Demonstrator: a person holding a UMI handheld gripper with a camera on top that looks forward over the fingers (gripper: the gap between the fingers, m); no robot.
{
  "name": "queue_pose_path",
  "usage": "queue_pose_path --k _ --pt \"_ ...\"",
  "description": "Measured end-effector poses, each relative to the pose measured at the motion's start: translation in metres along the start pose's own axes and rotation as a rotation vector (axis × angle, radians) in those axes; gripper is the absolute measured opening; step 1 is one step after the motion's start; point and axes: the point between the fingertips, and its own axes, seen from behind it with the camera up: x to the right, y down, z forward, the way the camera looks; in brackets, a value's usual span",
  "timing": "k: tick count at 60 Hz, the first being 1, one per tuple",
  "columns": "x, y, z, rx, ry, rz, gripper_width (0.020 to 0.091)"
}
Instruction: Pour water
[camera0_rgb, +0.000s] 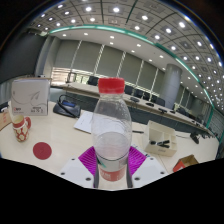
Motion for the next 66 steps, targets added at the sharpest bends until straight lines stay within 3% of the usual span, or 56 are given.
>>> queue_pose_path --k 13,23,34,48,58,66 --pt "-0.044 -0.088 -0.004 0.047 0.148 -0.388 0.0376" --pt "-0.115 -0.141 -0.004 0.089 0.255 -0.875 0.0374" --pt "-0.189 -0.144 0.013 0.103 0.304 -1.329 0.0376" --pt "-0.233 -0.136 0.026 0.146 0.347 -1.699 0.0376" --pt "-0.231 -0.139 0.031 0.131 0.328 -1.672 0.0377" --pt "-0.225 -0.145 0.023 0.12 0.237 -1.38 0.0378"
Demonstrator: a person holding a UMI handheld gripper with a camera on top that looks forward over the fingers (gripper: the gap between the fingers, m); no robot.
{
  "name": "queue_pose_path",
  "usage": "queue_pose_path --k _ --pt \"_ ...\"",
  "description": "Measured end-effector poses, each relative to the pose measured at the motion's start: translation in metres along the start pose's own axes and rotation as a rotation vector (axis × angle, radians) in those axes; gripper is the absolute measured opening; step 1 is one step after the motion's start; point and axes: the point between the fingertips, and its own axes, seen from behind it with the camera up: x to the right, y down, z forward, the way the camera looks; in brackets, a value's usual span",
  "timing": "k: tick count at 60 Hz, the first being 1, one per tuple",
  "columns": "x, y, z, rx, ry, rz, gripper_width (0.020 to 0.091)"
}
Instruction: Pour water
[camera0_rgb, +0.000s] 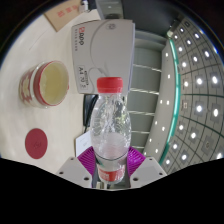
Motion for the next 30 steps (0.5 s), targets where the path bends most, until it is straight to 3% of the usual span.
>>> queue_pose_path --k 14,30 --pt "0.011 -0.007 -0.028 0.058 -0.208 0.822 0.0379" --pt "-0.058 -0.023 -0.032 0.103 -0.524 1.411 0.0379"
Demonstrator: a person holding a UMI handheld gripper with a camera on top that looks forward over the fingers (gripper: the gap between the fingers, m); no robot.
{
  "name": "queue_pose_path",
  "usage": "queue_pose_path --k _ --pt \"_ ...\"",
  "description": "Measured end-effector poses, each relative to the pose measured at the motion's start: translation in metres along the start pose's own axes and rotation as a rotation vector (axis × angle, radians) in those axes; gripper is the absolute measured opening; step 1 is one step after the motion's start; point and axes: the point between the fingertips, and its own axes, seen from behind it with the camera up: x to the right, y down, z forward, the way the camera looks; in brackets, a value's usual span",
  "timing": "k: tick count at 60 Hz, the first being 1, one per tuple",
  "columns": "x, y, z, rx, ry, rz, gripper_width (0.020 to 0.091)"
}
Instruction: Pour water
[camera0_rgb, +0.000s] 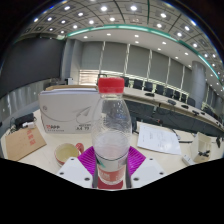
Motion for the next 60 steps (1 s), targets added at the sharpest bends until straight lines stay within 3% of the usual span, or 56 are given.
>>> queue_pose_path --k 16,17,25,30,34,35,37,46,60 --pt "-0.003 0.071 0.031 -0.056 -0.07 0.127 0.0392" --pt "-0.003 0.066 0.03 -0.023 -0.074 0.132 0.0392" --pt "0.0 0.067 0.028 0.015 -0.071 0.129 0.0467" --pt "0.0 0.072 0.023 -0.006 -0.065 0.124 0.0584" --pt "-0.004 0.079 0.021 -0.052 -0.068 0.135 0.0843" --pt "-0.004 0.079 0.019 -0.058 -0.067 0.139 0.0876" --pt "-0.004 0.08 0.014 -0.076 -0.061 0.145 0.0839" --pt "0.002 0.076 -0.026 -0.144 0.03 0.101 0.0862" --pt "-0.025 0.051 -0.147 -0.213 0.147 0.157 0.086"
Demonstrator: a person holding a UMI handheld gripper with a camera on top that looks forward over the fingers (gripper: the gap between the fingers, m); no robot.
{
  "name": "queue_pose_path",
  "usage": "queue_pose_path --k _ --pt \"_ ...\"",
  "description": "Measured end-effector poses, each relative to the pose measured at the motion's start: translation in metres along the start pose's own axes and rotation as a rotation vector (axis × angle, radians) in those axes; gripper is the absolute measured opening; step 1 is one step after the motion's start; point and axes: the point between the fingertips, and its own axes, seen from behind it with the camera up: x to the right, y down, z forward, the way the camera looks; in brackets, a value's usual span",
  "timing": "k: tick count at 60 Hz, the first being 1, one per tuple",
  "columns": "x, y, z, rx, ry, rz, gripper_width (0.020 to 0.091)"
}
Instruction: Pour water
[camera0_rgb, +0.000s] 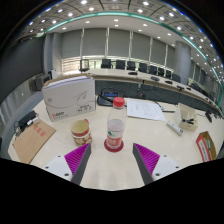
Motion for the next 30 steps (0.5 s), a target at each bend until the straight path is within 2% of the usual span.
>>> queue_pose_path --k 14,30 --pt "-0.031 0.035 -0.12 -0.035 0.061 -0.026 0.0859" --pt "-0.054 0.06 -0.178 -0.026 0.054 -0.022 0.0855"
